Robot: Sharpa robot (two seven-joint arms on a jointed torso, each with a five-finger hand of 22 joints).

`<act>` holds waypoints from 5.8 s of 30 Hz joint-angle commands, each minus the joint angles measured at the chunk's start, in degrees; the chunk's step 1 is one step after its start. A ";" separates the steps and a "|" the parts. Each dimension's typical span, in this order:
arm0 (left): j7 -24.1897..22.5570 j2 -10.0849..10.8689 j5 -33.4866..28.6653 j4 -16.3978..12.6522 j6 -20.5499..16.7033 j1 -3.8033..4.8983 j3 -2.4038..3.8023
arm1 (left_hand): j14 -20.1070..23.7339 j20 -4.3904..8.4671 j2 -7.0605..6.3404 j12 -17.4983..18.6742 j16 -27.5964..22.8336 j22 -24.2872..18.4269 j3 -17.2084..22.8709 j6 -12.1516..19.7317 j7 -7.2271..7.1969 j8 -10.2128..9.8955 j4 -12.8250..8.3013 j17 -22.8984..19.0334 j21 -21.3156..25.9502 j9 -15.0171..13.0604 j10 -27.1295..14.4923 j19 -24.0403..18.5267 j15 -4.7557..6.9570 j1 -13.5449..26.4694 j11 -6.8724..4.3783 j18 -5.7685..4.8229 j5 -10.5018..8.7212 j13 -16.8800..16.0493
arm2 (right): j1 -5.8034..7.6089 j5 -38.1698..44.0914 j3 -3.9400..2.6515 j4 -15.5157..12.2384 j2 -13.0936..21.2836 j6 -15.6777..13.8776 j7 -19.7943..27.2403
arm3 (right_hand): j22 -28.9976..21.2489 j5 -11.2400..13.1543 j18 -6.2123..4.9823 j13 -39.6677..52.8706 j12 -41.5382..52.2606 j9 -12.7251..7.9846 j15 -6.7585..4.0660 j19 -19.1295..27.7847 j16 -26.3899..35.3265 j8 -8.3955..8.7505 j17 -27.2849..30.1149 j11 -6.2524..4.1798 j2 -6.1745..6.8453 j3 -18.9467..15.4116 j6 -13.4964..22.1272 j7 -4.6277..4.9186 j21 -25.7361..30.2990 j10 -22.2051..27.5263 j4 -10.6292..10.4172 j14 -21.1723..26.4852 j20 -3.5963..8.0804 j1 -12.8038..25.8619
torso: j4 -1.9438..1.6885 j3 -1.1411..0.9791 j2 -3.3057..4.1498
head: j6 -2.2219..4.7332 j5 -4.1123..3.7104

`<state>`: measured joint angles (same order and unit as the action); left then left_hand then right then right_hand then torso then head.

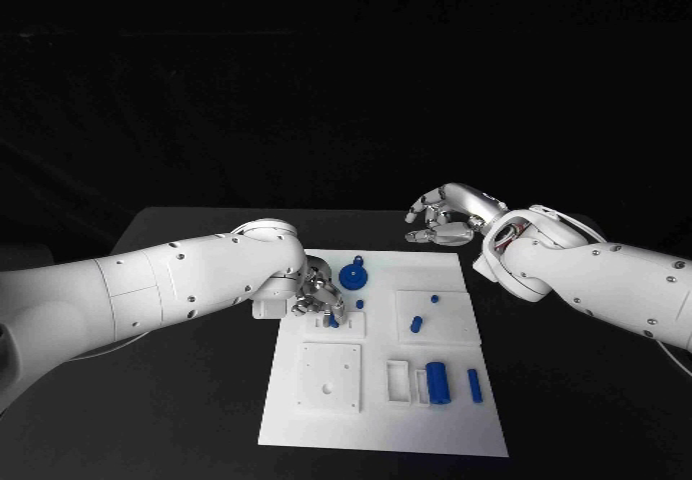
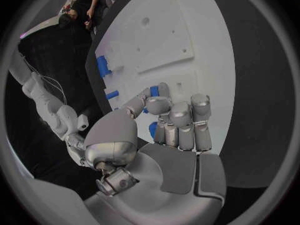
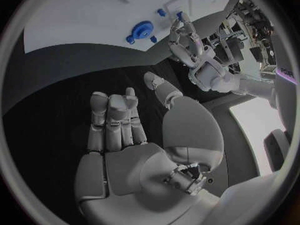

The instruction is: Assemble the parts on the task board

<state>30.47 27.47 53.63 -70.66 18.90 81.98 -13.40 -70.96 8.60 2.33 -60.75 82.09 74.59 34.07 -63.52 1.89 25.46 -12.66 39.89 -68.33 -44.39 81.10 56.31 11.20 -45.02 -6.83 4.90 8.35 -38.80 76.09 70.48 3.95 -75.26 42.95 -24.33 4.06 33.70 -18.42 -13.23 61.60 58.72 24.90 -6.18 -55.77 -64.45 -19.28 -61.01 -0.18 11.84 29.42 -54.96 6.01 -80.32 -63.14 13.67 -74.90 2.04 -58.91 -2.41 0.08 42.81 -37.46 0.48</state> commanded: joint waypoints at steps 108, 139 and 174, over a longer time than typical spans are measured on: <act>-4.36 -3.13 1.69 18.57 -5.07 -0.51 5.20 | 6.89 4.51 -11.78 8.56 -9.74 -3.01 -3.99 7.56 2.39 -10.41 9.37 -5.31 7.58 2.95 -9.20 -6.57 -3.14 2.40 4.63 -0.94 -5.54 5.53 | 0.03 -5.07 -0.03 0.37 0.93 -2.11 1.47 | -3.08 -0.12 0.35 -11.29 -11.56 -0.24 3.91 11.99 14.74 2.74 7.54 3.66 1.39 0.99 6.26 3.82 11.49 8.36 -1.23 11.27 -6.01 0.18 | 0.57 0.42 1.31 | 2.19 0.04; -4.19 -3.76 1.51 19.02 -3.40 -0.89 5.01 | 7.12 4.57 -6.01 8.35 -9.16 -2.30 -4.86 6.87 2.21 -9.82 6.12 -5.34 7.18 2.16 -9.09 -6.82 -3.05 -2.72 4.49 -1.05 -5.47 5.24 | 0.03 -5.13 -0.03 0.77 0.24 -1.93 1.61 | -3.49 0.02 0.08 -15.60 -12.77 0.07 4.52 12.89 18.09 2.48 9.36 4.09 1.47 0.57 7.20 4.13 13.78 8.88 -1.58 11.35 -7.34 -0.50 | 0.60 0.43 1.46 | 2.24 0.30; -6.13 -1.88 -2.13 16.52 -8.25 -0.96 5.04 | 5.96 4.61 2.10 8.76 -8.24 -1.65 -5.29 -0.04 0.36 -6.50 -2.12 -5.89 7.33 1.54 -6.90 -5.99 -2.90 -7.33 2.88 -1.55 -2.92 5.60 | 0.03 -5.14 -0.03 1.01 0.07 -1.69 1.62 | -3.44 -0.09 0.01 -16.14 -12.66 0.10 4.59 12.93 18.43 2.43 9.48 4.14 1.50 0.45 7.33 4.18 14.00 8.95 -1.69 11.27 -7.54 -0.50 | 0.60 0.42 1.46 | 2.22 0.28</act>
<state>25.42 25.53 53.10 -53.68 12.79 81.01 -8.39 -64.92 6.50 3.81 -52.31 73.67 72.90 28.80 -62.26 2.12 17.54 -14.55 34.05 -60.90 -42.33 73.96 49.90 7.96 -51.98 -3.81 4.25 5.18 -33.25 76.11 65.38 3.95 -74.23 43.04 -26.24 5.10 30.33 -18.64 -13.25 45.51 46.30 24.91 -2.12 -42.87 -46.27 -16.62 -51.61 3.68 13.12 29.81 -47.85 9.92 -66.56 -54.47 12.31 -63.64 -5.11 -59.30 -1.81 0.52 44.28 -35.22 0.81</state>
